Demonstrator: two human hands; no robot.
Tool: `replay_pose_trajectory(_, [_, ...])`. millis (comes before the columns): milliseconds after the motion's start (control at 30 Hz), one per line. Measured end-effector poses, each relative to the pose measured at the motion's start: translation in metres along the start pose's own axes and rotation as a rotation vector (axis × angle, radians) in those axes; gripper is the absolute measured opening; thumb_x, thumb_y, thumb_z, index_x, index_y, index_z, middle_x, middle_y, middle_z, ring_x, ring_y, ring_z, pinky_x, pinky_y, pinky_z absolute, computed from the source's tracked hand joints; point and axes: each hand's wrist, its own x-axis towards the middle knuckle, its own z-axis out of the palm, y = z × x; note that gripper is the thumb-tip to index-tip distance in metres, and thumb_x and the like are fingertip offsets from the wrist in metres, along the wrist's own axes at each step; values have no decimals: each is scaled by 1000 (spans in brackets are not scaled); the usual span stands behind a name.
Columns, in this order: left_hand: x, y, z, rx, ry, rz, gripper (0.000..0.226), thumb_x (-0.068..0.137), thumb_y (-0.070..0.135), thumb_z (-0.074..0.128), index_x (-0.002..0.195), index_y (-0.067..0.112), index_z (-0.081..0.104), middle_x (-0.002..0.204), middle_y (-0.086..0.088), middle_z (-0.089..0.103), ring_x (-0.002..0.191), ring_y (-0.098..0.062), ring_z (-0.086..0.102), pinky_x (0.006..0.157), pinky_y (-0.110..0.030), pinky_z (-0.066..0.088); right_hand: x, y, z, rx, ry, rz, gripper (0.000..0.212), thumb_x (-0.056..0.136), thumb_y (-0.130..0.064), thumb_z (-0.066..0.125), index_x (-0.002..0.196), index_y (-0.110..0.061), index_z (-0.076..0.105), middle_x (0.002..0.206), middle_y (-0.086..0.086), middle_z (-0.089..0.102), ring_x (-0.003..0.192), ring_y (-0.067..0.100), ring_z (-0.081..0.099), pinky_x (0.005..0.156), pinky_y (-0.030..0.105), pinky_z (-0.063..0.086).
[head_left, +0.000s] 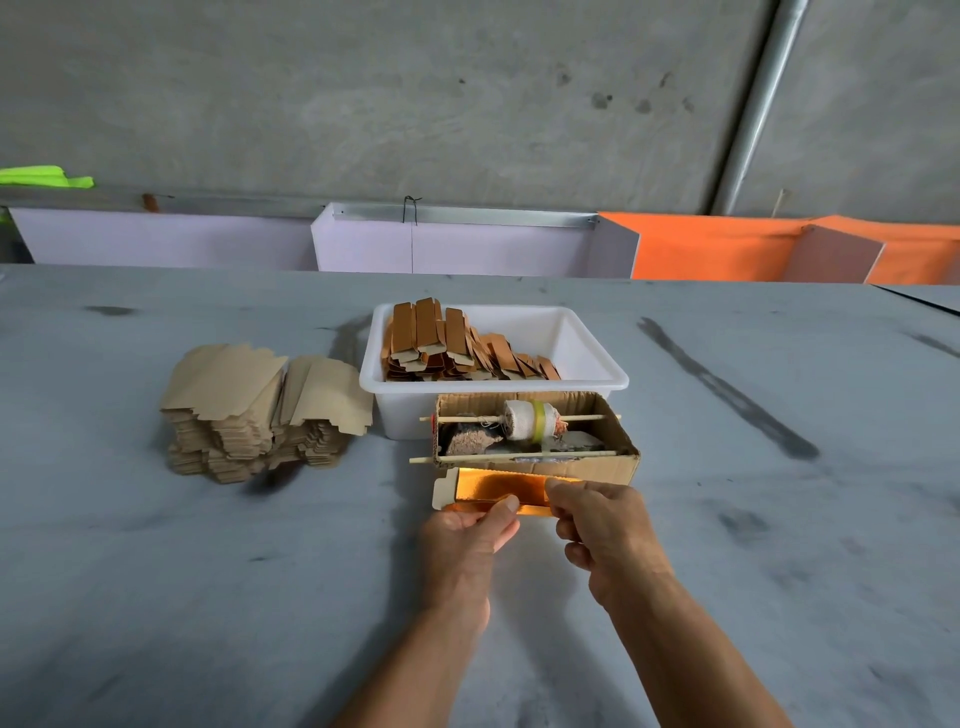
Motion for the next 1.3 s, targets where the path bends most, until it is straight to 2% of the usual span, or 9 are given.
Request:
replay_pose_trajectory(167, [0,3,0,-20,0,-28,15,75,7,75,85,12,66,78,0,74,68,-10,71,67,-24,54,3,4,1,-10,23,-40,22,91,-18,60,74,-4,61,59,6,41,51,12,35,41,19,30])
replay_pose_trajectory(300, [0,5,1,-50,-11,-56,19,73,6,76,88,9,66,86,-7,73,77,-20,71,78,-35,56,6,8,3,-24,47,-92,23,91,-18,60,73,-4,60,58,5,41,52,12,36,43,21,31])
replay_pose_trajectory(433, [1,7,0,-93,-8,-79,20,73,3,76,89,5,65,86,-12,72,79,-26,71,77,-38,57,9,11,5,-52,84,-133,23,90,-18,61,73,-3,60,56,4,42,52,12,37,46,23,32])
replay_pose_trajectory(600, [0,5,0,-109,-4,-73,17,75,1,73,90,3,65,69,-8,72,62,-19,70,60,-29,59,13,12,6,-62,119,-139,21,88,-15,62,70,-3,62,56,4,44,51,12,39,46,24,33])
replay_pose_trajectory(800, [-1,4,-1,-135,-7,-94,19,76,-2,72,93,0,64,76,-12,71,63,-21,70,63,-32,59,17,12,6,-94,141,-146,24,84,-11,63,61,-5,59,52,4,44,47,13,37,44,25,31])
replay_pose_trajectory(1033, [-1,5,0,-148,16,-112,14,74,-4,73,83,2,64,66,-10,71,60,-21,70,54,-28,57,23,13,8,-158,171,-158,30,84,-11,61,56,-8,54,50,4,41,45,13,34,44,26,29])
replay_pose_trajectory(1167, [0,4,0,-133,35,-106,13,74,-4,73,79,2,63,63,-8,71,58,-20,70,55,-28,57,25,14,10,-237,218,-203,29,83,-12,61,54,-10,55,51,2,45,47,13,39,45,25,32])
replay_pose_trajectory(1300, [-1,3,0,-105,51,-92,15,74,-3,73,83,1,62,68,-11,70,61,-21,70,60,-30,58,26,15,11,-275,250,-233,30,82,-14,63,53,-14,58,52,1,52,50,13,46,46,25,35])
